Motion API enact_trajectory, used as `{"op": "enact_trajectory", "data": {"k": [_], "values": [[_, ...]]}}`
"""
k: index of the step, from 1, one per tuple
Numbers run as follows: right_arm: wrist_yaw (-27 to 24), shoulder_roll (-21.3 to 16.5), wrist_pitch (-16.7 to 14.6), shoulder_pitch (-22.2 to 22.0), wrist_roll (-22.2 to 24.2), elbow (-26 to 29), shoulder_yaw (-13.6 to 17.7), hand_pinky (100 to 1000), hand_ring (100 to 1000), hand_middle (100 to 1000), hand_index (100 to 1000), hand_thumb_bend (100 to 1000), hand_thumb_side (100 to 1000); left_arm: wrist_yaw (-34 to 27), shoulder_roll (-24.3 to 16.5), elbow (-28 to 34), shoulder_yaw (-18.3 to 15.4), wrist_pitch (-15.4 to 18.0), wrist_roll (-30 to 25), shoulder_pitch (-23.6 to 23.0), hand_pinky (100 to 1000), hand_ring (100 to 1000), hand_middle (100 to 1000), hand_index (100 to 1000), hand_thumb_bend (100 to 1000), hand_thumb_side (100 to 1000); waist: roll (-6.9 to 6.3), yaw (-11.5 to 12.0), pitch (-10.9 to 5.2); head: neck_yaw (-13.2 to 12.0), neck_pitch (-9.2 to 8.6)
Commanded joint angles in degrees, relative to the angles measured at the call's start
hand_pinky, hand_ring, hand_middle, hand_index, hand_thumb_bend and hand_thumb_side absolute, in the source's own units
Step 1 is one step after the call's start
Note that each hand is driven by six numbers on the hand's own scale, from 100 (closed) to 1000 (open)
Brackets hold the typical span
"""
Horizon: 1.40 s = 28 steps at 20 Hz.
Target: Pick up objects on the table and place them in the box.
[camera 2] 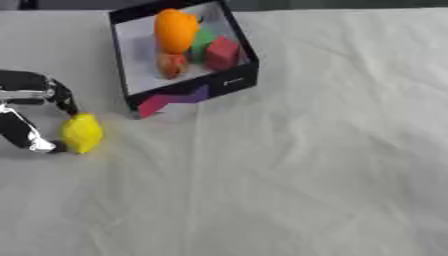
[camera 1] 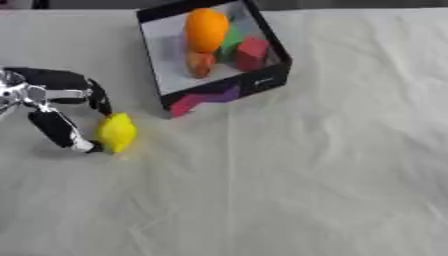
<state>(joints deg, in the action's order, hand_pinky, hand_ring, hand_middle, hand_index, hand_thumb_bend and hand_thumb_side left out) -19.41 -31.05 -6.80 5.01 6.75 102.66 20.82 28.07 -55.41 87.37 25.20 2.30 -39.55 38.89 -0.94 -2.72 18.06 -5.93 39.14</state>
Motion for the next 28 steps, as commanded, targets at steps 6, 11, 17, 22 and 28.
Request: {"op": "enact_trajectory", "data": {"k": [6, 11, 17, 22, 28], "values": [[0.47, -1.01, 0.27, 0.15, -0.07, 0.98, 0.66, 821, 775, 639, 904, 100, 691, -0.96, 0.86, -1.14, 0.04, -1.36, 4.51, 2.29, 766, 665, 576, 537, 146, 204, -0.46, -0.02, -1.47, 0.03, -0.48], [0.43, -1.12, 0.08, -0.03, -0.08, 1.00, 0.68, 821, 775, 639, 904, 100, 687, -2.32, 0.04, 2.00, -1.33, -2.50, 7.72, 2.16, 755, 635, 536, 477, 141, 186, -0.37, -0.08, -1.61, 0.12, -0.26], [0.51, -1.37, -0.11, -0.39, -0.18, 0.89, 0.77, 821, 775, 639, 903, 100, 686, -4.30, -4.13, 10.15, -5.84, -3.51, 9.12, 2.47, 737, 614, 502, 444, 233, 140, -0.51, 0.16, -1.85, 0.26, 0.17], [0.45, -1.79, -0.45, -0.74, -0.22, 0.82, 0.69, 821, 775, 639, 903, 100, 681, -3.53, -3.16, 11.17, -7.66, -4.20, 9.53, 9.27, 731, 610, 499, 442, 299, 100, -0.56, 0.00, -2.30, 0.07, 0.38], [0.05, -1.98, -0.46, -0.17, 0.14, 0.68, 0.32, 821, 775, 639, 904, 100, 679, 6.76, 10.00, -8.15, -5.86, -1.37, 9.47, 24.59, 723, 611, 498, 445, 387, 100, -0.63, -0.82, -2.34, -0.92, -0.13]]}}
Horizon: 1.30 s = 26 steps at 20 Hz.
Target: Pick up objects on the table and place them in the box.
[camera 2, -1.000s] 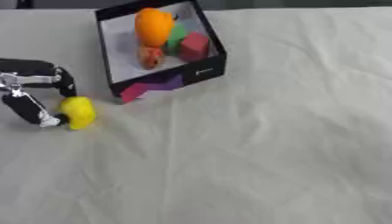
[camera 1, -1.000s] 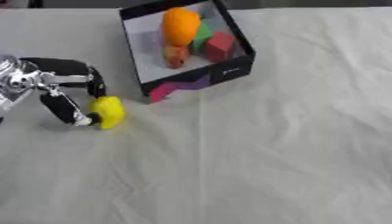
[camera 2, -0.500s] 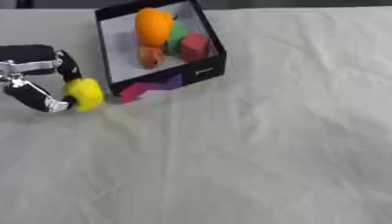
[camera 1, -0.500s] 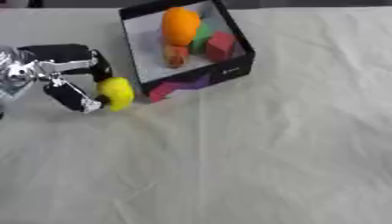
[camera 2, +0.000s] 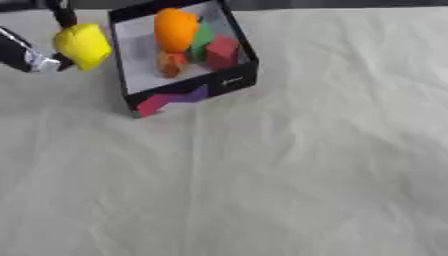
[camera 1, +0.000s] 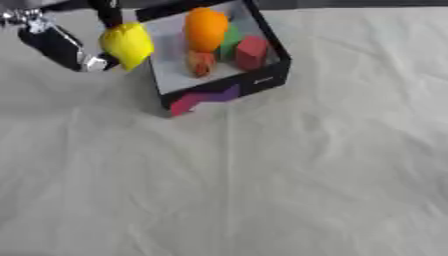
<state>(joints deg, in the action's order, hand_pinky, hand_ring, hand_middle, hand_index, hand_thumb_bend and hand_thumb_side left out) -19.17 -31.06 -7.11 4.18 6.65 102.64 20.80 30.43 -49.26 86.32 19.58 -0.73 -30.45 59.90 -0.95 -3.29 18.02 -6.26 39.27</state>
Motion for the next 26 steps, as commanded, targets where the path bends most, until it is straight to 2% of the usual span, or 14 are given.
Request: {"op": "enact_trajectory", "data": {"k": [1, 3, 6, 10, 13, 14, 17, 19, 20, 21, 22, 23, 26], "values": [[-0.31, -1.97, -0.11, 0.93, 0.33, 0.71, 0.26, 822, 775, 639, 903, 100, 678, 6.58, 6.22, -10.72, -0.47, 2.91, 0.98, 5.29, 724, 607, 496, 444, 361, 100, -0.64, -0.54, -2.19, -0.90, -0.46], [-0.52, -1.90, 0.04, 1.61, 0.60, 0.71, 0.02, 822, 775, 639, 904, 100, 678, 10.61, 10.92, -17.92, -2.04, 4.63, 2.86, 8.18, 724, 601, 497, 441, 297, 100, -0.71, -1.29, -1.86, -1.51, -0.88], [-0.94, -1.84, 0.36, 3.02, 1.17, 0.84, -0.49, 822, 775, 639, 904, 100, 677, 15.99, 16.39, -26.90, -5.36, 6.72, 7.21, 11.00, 722, 596, 500, 444, 287, 100, -1.05, -2.93, -1.29, -2.86, -1.67], [-1.33, -1.84, 0.68, 4.33, 1.77, 1.00, -0.96, 822, 775, 638, 904, 100, 679, 21.77, 20.29, -34.56, -8.78, 8.66, 12.85, 12.84, 727, 594, 507, 466, 249, 100, -1.45, -4.63, -0.60, -4.31, -2.44], [-1.30, -1.72, 0.81, 4.59, 1.92, 0.98, -1.02, 822, 775, 638, 904, 100, 681, 23.30, 21.89, -37.67, -9.90, 10.21, 14.89, 13.35, 753, 609, 528, 498, 248, 100, -1.57, -5.06, -0.37, -4.68, -2.58], [-1.30, -1.68, 0.84, 4.67, 1.96, 1.00, -1.04, 822, 775, 638, 904, 100, 679, 23.38, 22.16, -38.17, -9.98, 10.82, 14.94, 13.37, 775, 640, 579, 586, 318, 100, -1.57, -5.10, -0.32, -4.72, -2.56], [-1.31, -1.65, 0.91, 4.73, 2.00, 1.04, -1.05, 822, 775, 638, 904, 100, 680, 23.02, 22.40, -38.88, -10.14, 12.27, 12.96, 13.27, 854, 790, 759, 831, 406, 122, -1.58, -5.08, -0.29, -4.55, -2.51], [-1.28, -1.63, 0.96, 4.70, 2.02, 1.03, -1.04, 822, 775, 638, 904, 100, 681, 22.55, 22.29, -38.86, -10.43, 12.59, 11.57, 13.25, 864, 806, 776, 857, 426, 121, -1.59, -5.01, -0.31, -4.41, -2.50], [-1.25, -1.63, 0.97, 4.65, 2.03, 1.01, -1.04, 822, 775, 638, 904, 100, 681, 22.37, 22.18, -38.64, -10.59, 12.61, 11.32, 13.27, 881, 823, 796, 899, 525, 489, -1.58, -4.97, -0.34, -4.34, -2.46], [-1.22, -1.64, 0.95, 4.59, 2.03, 1.01, -1.03, 822, 775, 638, 904, 100, 680, 22.19, 22.03, -38.33, -10.75, 12.50, 11.45, 13.26, 882, 824, 797, 903, 545, 541, -1.57, -4.91, -0.37, -4.31, -2.45], [-1.19, -1.64, 0.94, 4.50, 2.01, 0.99, -1.02, 821, 775, 638, 904, 100, 681, 21.99, 21.87, -38.05, -10.95, 12.19, 11.83, 13.26, 883, 819, 795, 910, 593, 688, -1.52, -4.87, -0.43, -4.24, -2.40], [-1.16, -1.65, 0.91, 4.41, 1.99, 0.96, -1.01, 822, 775, 638, 904, 100, 680, 21.64, 21.74, -37.74, -11.11, 11.79, 12.44, 13.22, 879, 813, 790, 906, 594, 720, -1.48, -4.82, -0.49, -4.17, -2.33], [-1.13, -1.72, 0.77, 4.17, 1.95, 0.89, -1.02, 822, 775, 638, 904, 100, 679, 20.13, 21.30, -36.89, -11.09, 11.17, 13.52, 13.15, 873, 806, 781, 896, 528, 698, -1.38, -4.72, -0.70, -4.00, -2.25]]}}
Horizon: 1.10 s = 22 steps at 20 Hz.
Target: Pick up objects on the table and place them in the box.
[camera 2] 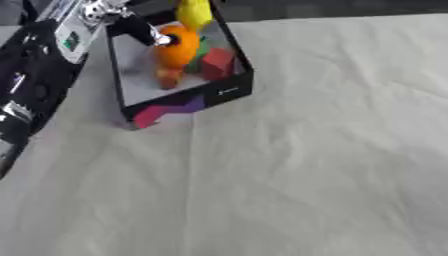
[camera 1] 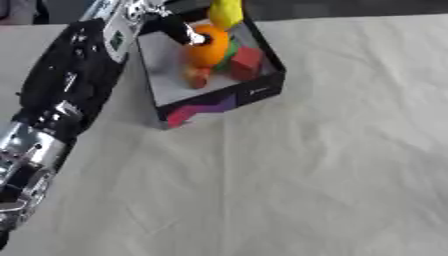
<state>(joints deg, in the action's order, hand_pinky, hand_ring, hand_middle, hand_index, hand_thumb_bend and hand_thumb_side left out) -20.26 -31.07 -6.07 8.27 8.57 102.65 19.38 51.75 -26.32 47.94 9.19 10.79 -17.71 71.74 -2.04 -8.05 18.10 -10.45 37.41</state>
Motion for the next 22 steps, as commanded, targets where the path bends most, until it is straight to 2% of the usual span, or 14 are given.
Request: {"op": "enact_trajectory", "data": {"k": [1, 2, 3, 4, 5, 7, 8, 10, 12, 14, 17, 20, 22], "values": [[-0.05, -1.71, -0.30, 0.05, 0.04, 0.86, 0.39, 822, 775, 638, 904, 100, 679, -1.53, -1.78, 1.63, -0.58, -0.41, 0.71, 1.28, 873, 806, 780, 895, 525, 695, -0.28, 0.06, -0.82, 0.17, -0.39], [-0.05, -1.69, -0.30, 0.03, 0.04, 0.83, 0.38, 822, 775, 638, 904, 100, 680, -1.80, -1.86, 1.73, -0.53, -0.49, 0.59, 1.24, 870, 801, 772, 890, 459, 637, -0.24, 0.06, -0.86, 0.19, -0.37], [-0.05, -1.66, -0.31, 0.01, 0.07, 0.79, 0.36, 822, 775, 638, 904, 100, 679, -2.06, -1.90, 1.79, -0.52, -0.59, 0.41, 1.18, 869, 799, 769, 888, 424, 618, -0.21, 0.04, -0.89, 0.21, -0.33], [-0.03, -1.65, -0.33, -0.03, 0.08, 0.77, 0.36, 822, 775, 638, 904, 100, 679, -2.42, -1.92, 1.86, -0.59, -0.77, 0.24, 1.13, 869, 795, 764, 886, 349, 578, -0.18, 0.01, -0.92, 0.23, -0.34], [0.00, -1.63, -0.35, -0.08, 0.07, 0.75, 0.37, 822, 775, 638, 904, 100, 680, -2.88, -1.93, 1.98, -0.66, -0.99, 0.13, 1.07, 869, 793, 762, 883, 332, 576, -0.16, -0.02, -0.94, 0.25, -0.34], [0.05, -1.60, -0.44, -0.21, 0.04, 0.71, 0.38, 822, 775, 638, 904, 100, 679, -4.86, -1.89, 2.46, -1.24, -1.79, 0.34, 0.88, 869, 772, 743, 867, 196, 563, -0.09, -0.02, -0.99, 0.36, -0.27], [0.07, -1.61, -0.49, -0.31, 0.00, 0.70, 0.41, 822, 775, 638, 904, 100, 678, -6.59, -2.05, 3.22, -1.59, -2.42, 0.90, 0.74, 864, 747, 718, 842, 100, 471, -0.04, 0.07, -1.05, 0.48, -0.22], [0.08, -1.65, -0.62, -0.66, -0.19, 0.67, 0.59, 822, 775, 638, 904, 100, 696, -11.35, -3.06, 6.36, -1.90, -4.20, 3.13, 0.17, 869, 719, 699, 815, 100, 448, 0.07, 0.56, -1.26, 0.94, 0.03], [0.03, -1.76, -0.80, -1.21, -0.55, 0.71, 0.95, 822, 776, 639, 904, 100, 668, -18.66, -4.72, 12.43, -1.74, -6.33, 6.13, -1.42, 879, 700, 689, 800, 100, 529, 0.23, 1.54, -1.63, 1.92, 0.56], [-0.06, -1.91, -1.02, -1.95, -1.06, 0.82, 1.42, 822, 776, 639, 904, 100, 660, -29.25, -7.10, 20.67, -1.65, -8.34, 7.97, -4.16, 879, 682, 687, 800, 100, 566, 0.42, 2.69, -2.16, 3.62, 1.52], [-0.29, -2.07, -1.43, -3.07, -2.00, 1.07, 2.07, 823, 777, 640, 904, 100, 650, -44.21, -11.24, 33.75, -2.86, -11.98, 10.89, -9.27, 867, 661, 688, 795, 100, 595, 0.71, 4.07, -3.02, 6.34, 2.67], [-0.66, -2.06, -1.51, -3.74, -2.60, 1.32, 2.41, 822, 777, 641, 904, 100, 647, -55.54, -14.19, 45.51, -4.73, -15.31, 15.06, -15.40, 856, 641, 675, 794, 100, 615, 0.98, 5.14, -3.76, 8.12, 3.30], [-0.89, -2.00, -1.47, -4.02, -2.82, 1.53, 2.55, 822, 778, 642, 904, 100, 638, -61.37, -15.54, 52.93, -6.02, -16.30, 18.07, -20.07, 858, 644, 679, 797, 100, 627, 1.19, 5.75, -4.08, 8.80, 3.51]]}}
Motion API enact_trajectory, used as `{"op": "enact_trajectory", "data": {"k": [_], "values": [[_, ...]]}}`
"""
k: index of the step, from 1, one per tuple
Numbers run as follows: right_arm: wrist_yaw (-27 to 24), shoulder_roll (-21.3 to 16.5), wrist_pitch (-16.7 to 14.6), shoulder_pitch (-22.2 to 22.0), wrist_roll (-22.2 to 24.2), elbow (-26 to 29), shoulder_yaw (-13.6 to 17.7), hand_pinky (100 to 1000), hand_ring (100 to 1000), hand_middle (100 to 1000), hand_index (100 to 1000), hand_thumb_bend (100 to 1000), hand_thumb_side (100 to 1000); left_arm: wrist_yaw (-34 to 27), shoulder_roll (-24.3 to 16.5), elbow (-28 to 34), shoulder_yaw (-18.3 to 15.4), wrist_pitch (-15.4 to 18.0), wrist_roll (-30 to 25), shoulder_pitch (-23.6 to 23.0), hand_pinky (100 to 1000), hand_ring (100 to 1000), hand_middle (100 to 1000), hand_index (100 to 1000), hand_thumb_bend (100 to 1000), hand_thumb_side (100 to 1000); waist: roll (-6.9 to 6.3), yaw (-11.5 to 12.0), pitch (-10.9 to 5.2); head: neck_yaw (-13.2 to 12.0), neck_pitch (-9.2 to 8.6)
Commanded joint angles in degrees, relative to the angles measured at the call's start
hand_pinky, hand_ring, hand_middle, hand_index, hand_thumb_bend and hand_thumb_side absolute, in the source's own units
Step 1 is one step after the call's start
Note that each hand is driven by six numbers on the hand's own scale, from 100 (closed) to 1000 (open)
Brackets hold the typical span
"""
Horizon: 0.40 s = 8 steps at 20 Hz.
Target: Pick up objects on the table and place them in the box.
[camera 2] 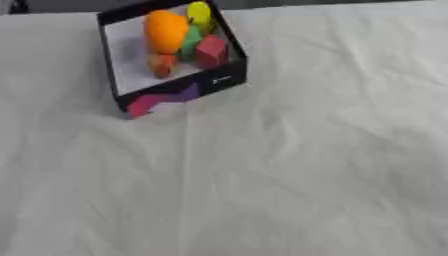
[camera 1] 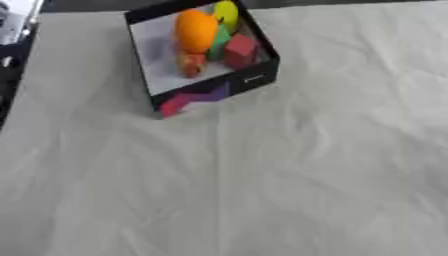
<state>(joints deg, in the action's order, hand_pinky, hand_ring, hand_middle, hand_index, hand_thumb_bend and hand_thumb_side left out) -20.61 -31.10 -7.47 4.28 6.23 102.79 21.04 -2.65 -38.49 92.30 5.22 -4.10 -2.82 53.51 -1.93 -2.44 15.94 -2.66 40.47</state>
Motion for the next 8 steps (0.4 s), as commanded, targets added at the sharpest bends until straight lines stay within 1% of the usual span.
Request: {"op": "enact_trajectory", "data": {"k": [1, 4, 6, 8], "values": [[-0.61, -1.93, -0.12, -0.24, -0.63, 1.53, 1.00, 821, 778, 642, 904, 100, 636, -9.27, -3.67, 11.78, -2.68, -1.56, 4.81, -4.27, 858, 645, 679, 799, 100, 630, 1.21, 0.47, -2.06, 1.32, 0.57], [-0.96, -1.80, -0.20, -0.44, -1.13, 1.95, 1.23, 821, 780, 646, 905, 100, 635, -13.87, -3.88, 19.71, -4.10, -1.26, 9.07, -11.36, 864, 655, 683, 804, 100, 632, 1.42, 1.05, -2.28, 1.49, 0.71], [-1.12, -1.67, -0.26, -0.53, -1.50, 2.29, 1.34, 821, 780, 648, 905, 100, 634, -15.66, -3.41, 21.67, -4.91, 0.43, 11.10, -15.42, 865, 657, 685, 807, 100, 638, 1.54, 1.25, -2.38, 1.63, 0.82], [-1.23, -1.51, -0.32, -0.52, -1.85, 2.63, 1.41, 820, 781, 653, 905, 100, 633, -16.92, -2.62, 22.14, -5.59, 3.21, 12.33, -19.47, 872, 663, 689, 811, 100, 651, 1.65, 1.38, -2.38, 1.65, 0.79]]}}
